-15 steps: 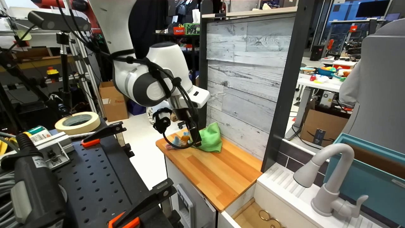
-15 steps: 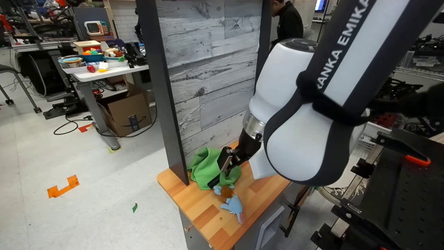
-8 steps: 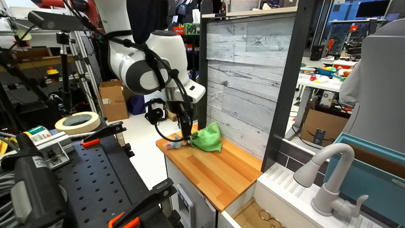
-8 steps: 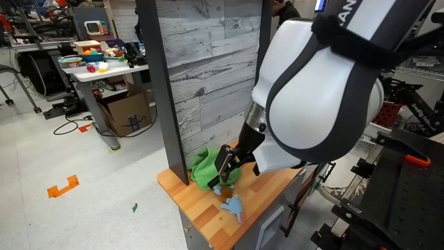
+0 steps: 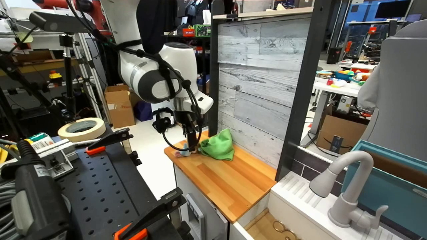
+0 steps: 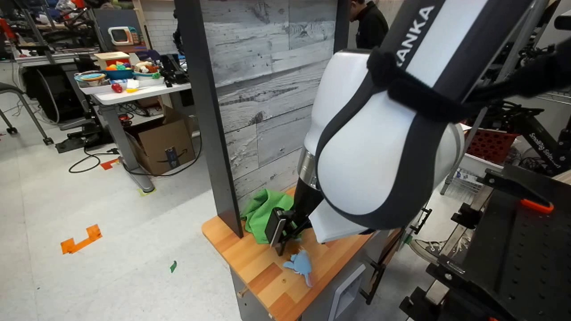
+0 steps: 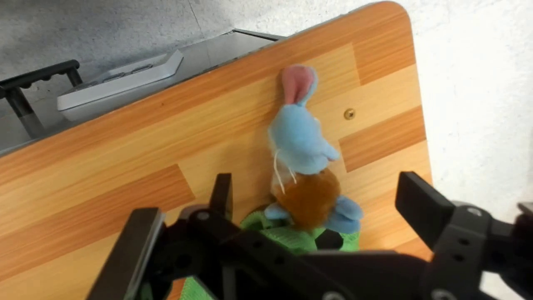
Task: Move the green cloth to the left, then pick the blue object and move it to the right on the table
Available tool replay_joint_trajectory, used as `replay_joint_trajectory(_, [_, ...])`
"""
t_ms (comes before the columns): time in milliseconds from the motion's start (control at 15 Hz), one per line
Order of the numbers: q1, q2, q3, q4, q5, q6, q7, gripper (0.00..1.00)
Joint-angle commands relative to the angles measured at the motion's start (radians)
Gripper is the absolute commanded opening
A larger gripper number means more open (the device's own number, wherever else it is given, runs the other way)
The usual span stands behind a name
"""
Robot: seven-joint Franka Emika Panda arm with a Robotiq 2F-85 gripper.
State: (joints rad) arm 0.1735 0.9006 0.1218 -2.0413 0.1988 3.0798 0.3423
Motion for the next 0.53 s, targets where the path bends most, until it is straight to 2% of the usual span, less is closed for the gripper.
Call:
replay_joint_trajectory(0, [0.063, 0.087, -0.032, 0.104, 0.029, 0.002, 0.016, 1.00])
replay_joint_trajectory(133, [0.096, 0.123, -0.052, 0.145, 0.035, 0.000, 0.032, 1.00])
replay_joint_trajectory(200, [0.111, 0.145, -0.062, 0.166, 0.043, 0.022, 0.044, 0.75])
replay_joint_trajectory(267, [0.126, 0.157, -0.074, 0.180, 0.049, 0.019, 0.052, 0.74])
replay_joint_trajectory(467, [0.145, 0.182, -0.093, 0.215, 0.064, 0.008, 0.069, 0.49])
